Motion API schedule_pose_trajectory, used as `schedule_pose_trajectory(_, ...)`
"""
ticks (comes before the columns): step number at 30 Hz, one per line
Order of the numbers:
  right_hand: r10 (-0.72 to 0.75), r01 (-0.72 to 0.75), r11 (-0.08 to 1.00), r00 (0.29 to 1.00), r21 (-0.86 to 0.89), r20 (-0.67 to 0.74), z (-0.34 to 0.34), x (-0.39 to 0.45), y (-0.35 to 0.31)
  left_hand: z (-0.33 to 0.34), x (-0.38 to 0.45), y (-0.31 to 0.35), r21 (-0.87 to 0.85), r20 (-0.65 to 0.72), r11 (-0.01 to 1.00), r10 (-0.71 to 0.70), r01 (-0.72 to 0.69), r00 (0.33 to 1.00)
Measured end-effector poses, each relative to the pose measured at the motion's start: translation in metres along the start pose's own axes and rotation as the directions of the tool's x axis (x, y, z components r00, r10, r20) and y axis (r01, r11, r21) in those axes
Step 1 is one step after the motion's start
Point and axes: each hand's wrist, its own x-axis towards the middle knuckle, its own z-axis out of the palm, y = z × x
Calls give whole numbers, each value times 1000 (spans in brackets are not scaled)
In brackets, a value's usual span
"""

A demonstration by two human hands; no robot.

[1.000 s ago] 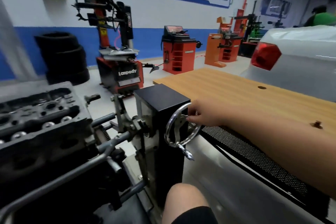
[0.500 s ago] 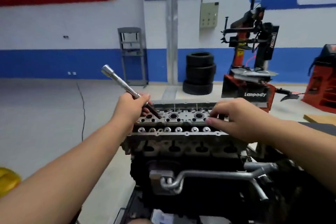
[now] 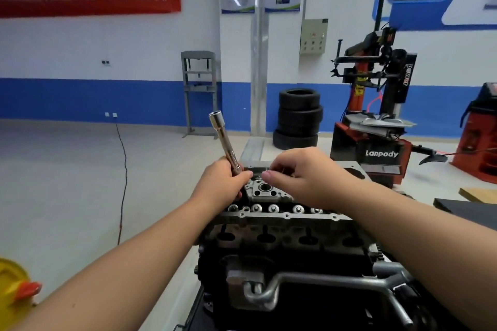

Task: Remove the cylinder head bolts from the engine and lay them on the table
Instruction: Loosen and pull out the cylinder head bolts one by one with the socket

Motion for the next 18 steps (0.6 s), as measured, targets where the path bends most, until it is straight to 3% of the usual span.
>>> schedule_pose_trajectory(6, 13, -12, 999, 1000, 48, -25, -5, 8, -5, -5, -2, 4, 142, 41, 989, 38, -43, 998)
schedule_pose_trajectory(10, 70, -35, 979, 983, 200, -169, -2, 30, -24, -2, -3, 5, 230, 73, 966, 105, -119, 992)
schedule_pose_trajectory(12, 195, -99, 905, 961, 414, -197, -1, 48, -40, 3, -3, 4, 211, 65, 968, 121, -132, 991)
schedule_pose_trajectory(14, 307, -202, 811, 946, 550, -105, 1, 69, -58, 6, -4, 3, 218, 47, 965, 136, -143, 990)
schedule_pose_trajectory(16, 335, -266, 735, 942, 623, 7, 11, 84, -69, 7, -4, 2, 211, 26, 966, 144, -146, 989)
schedule_pose_trajectory(18, 373, -255, 632, 928, 732, 2, 26, 94, -74, 7, -6, -1, 162, 6, 975, 151, -150, 989)
